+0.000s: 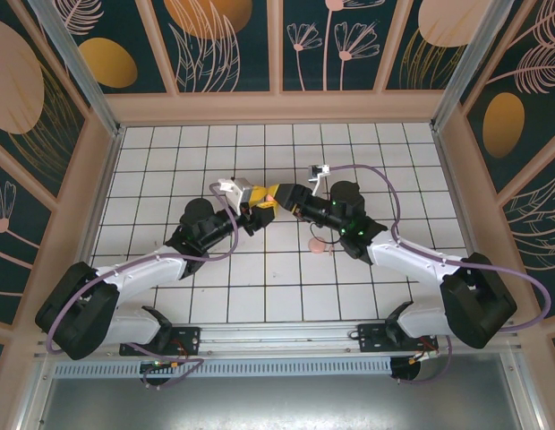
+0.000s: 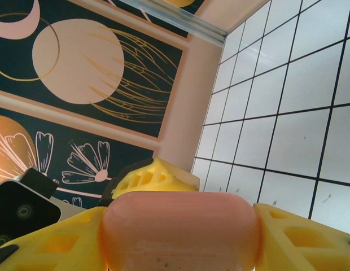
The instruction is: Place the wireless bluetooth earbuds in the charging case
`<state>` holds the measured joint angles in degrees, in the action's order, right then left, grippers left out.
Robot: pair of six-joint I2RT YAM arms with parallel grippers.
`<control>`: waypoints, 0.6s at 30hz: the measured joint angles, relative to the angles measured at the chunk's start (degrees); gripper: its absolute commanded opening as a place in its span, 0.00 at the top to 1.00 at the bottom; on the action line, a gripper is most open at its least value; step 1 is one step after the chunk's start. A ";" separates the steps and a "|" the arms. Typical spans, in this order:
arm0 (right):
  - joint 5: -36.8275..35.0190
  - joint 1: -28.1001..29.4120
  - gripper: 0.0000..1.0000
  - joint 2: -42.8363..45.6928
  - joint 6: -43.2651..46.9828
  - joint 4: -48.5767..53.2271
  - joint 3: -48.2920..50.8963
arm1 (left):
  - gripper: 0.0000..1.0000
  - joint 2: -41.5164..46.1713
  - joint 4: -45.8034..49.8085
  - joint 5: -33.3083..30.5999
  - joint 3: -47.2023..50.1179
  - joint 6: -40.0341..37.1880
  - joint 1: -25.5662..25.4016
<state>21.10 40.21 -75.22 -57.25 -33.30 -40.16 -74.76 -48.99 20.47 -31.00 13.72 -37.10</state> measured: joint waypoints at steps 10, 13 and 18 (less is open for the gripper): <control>-0.70 0.09 0.30 -0.55 0.44 0.52 -0.74 | 0.79 0.02 -0.61 0.50 -0.09 -0.70 -0.26; -1.36 0.20 0.22 0.50 2.91 2.38 -0.85 | 0.81 0.02 -0.46 0.52 -0.09 -0.76 -0.31; -4.87 0.04 0.30 7.26 11.06 7.45 -0.61 | 0.82 0.28 -0.28 0.63 -0.09 -0.85 -0.31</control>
<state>16.23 40.25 -67.96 -46.19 -25.85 -40.77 -74.48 -49.28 21.10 -31.09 12.86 -37.41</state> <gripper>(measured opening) 0.724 0.210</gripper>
